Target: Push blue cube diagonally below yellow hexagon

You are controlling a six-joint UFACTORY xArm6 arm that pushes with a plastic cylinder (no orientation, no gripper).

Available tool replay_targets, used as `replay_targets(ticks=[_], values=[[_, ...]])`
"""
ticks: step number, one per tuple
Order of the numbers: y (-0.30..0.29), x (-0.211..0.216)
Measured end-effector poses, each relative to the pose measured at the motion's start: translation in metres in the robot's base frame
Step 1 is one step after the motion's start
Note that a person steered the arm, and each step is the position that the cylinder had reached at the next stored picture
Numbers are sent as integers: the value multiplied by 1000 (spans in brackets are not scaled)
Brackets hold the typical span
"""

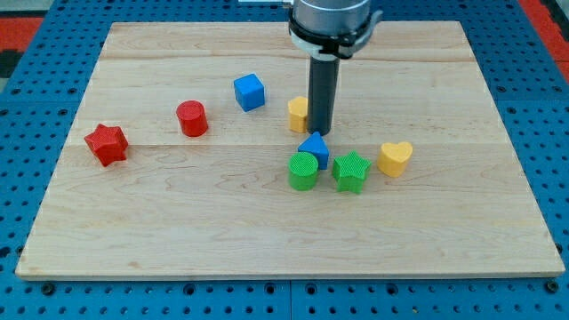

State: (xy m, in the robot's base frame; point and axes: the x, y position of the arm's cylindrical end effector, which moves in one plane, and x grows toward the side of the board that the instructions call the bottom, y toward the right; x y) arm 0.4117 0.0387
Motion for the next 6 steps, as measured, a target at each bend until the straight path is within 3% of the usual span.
replay_targets(ticks=[1, 5, 6], values=[[11, -2], [-104, 99], [-93, 117]])
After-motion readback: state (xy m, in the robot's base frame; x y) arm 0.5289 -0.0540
